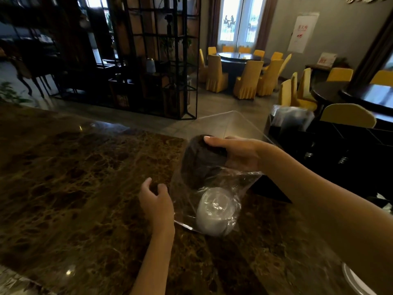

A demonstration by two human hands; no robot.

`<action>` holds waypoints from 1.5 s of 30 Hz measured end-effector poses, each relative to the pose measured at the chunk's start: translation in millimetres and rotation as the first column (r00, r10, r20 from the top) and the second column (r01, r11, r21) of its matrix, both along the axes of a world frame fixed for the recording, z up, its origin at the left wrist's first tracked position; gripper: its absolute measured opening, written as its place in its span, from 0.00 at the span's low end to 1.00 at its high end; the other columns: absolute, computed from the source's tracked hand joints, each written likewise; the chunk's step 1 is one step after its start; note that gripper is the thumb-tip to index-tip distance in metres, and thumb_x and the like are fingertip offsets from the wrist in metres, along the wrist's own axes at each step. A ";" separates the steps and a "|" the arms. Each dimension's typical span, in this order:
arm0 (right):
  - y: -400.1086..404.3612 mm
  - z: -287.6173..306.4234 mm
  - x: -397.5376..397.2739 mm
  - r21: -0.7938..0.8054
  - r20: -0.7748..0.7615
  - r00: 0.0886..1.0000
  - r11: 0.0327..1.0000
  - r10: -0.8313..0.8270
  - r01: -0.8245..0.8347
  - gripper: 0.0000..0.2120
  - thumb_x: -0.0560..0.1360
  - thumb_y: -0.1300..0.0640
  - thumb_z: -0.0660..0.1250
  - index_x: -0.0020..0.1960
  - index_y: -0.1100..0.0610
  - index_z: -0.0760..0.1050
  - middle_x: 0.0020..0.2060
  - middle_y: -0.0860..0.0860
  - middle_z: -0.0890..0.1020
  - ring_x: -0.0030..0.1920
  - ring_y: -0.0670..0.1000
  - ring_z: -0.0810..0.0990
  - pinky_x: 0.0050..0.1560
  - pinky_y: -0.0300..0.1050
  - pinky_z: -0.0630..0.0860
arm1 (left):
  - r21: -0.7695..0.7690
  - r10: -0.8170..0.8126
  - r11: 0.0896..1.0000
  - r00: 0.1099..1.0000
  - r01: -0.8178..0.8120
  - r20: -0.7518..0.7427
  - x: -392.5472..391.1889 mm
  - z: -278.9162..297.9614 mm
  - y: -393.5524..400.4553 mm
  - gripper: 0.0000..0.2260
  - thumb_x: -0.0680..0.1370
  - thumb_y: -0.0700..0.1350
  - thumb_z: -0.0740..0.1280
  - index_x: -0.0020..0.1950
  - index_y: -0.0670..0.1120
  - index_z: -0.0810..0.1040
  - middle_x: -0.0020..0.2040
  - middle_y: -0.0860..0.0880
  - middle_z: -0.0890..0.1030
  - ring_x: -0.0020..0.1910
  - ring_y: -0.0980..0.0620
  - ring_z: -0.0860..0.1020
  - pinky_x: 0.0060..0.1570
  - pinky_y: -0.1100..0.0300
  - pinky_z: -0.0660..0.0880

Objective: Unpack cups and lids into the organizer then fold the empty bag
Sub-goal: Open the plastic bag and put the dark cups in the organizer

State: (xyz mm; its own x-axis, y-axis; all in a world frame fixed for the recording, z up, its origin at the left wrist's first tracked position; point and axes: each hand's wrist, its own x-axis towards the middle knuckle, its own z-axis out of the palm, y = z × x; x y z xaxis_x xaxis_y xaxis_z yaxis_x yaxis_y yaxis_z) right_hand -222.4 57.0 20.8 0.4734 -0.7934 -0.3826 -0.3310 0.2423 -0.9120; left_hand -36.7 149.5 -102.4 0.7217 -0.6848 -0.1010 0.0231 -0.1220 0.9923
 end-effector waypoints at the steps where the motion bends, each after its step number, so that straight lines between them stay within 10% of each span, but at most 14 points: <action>1: 4.8 6.6 -0.2 -0.003 -0.003 0.999 0.999 -0.044 0.044 0.41 0.59 0.36 0.79 0.64 0.58 0.78 0.60 0.62 0.82 0.60 0.62 0.83 0.62 0.55 0.79 | -0.113 -0.015 0.993 0.998 0.022 0.066 -4.8 18.6 3.2 0.19 0.81 0.46 0.62 0.73 0.52 0.68 0.73 0.47 0.70 0.69 0.51 0.71 0.62 0.53 0.72; 6: 38.7 39.9 -5.5 -0.013 0.067 0.988 0.989 -0.143 0.144 0.39 0.58 0.32 0.78 0.60 0.54 0.76 0.50 0.60 0.87 0.50 0.61 0.87 0.53 0.55 0.83 | -0.392 -0.175 0.841 0.873 0.373 0.454 -48.7 99.7 20.1 0.22 0.79 0.61 0.57 0.72 0.58 0.66 0.70 0.56 0.69 0.67 0.57 0.70 0.57 0.60 0.74; 12: 81.4 67.2 -36.2 -0.034 0.328 0.891 0.939 -0.314 0.343 0.26 0.72 0.32 0.66 0.59 0.51 0.80 0.52 0.55 0.87 0.54 0.56 0.86 0.59 0.55 0.80 | -0.428 -0.220 0.774 0.832 0.466 0.509 -91.8 147.6 25.2 0.28 0.77 0.59 0.63 0.76 0.53 0.63 0.70 0.50 0.72 0.66 0.53 0.73 0.57 0.50 0.79; 19: 108.9 76.5 -109.5 0.197 0.707 0.450 0.763 -0.546 0.616 0.11 0.80 0.59 0.62 0.60 0.63 0.72 0.46 0.56 0.75 0.41 0.51 0.75 0.45 0.41 0.74 | -0.617 -0.495 0.488 0.778 0.618 0.387 -148.6 193.8 15.9 0.19 0.76 0.52 0.64 0.67 0.59 0.65 0.61 0.57 0.74 0.57 0.67 0.75 0.48 0.73 0.75; 22: 113.3 63.5 -141.0 0.327 0.725 0.276 0.668 -0.631 0.669 0.13 0.77 0.67 0.64 0.61 0.67 0.75 0.55 0.60 0.81 0.53 0.52 0.84 0.52 0.41 0.79 | -0.633 -0.601 0.430 0.728 0.643 0.331 -182.3 195.2 2.7 0.19 0.76 0.52 0.65 0.65 0.58 0.67 0.59 0.57 0.75 0.53 0.67 0.78 0.47 0.69 0.77; 35: 88.4 -74.8 -144.0 0.572 0.560 0.112 0.481 -0.821 0.664 0.28 0.78 0.72 0.53 0.76 0.57 0.66 0.71 0.57 0.74 0.70 0.60 0.72 0.68 0.55 0.69 | -0.330 -0.736 0.605 0.667 0.724 0.114 -246.7 91.5 -83.7 0.16 0.75 0.53 0.66 0.63 0.58 0.73 0.64 0.50 0.76 0.62 0.49 0.77 0.61 0.43 0.77; 45: 48.3 -115.7 -109.5 0.750 0.572 -0.127 0.455 -0.810 0.481 0.35 0.79 0.73 0.56 0.81 0.50 0.53 0.80 0.54 0.57 0.66 0.64 0.73 0.69 0.65 0.69 | -0.228 -0.694 0.653 0.692 0.722 0.200 -249.9 40.9 -133.0 0.17 0.79 0.50 0.67 0.67 0.52 0.73 0.63 0.52 0.77 0.61 0.54 0.76 0.60 0.54 0.76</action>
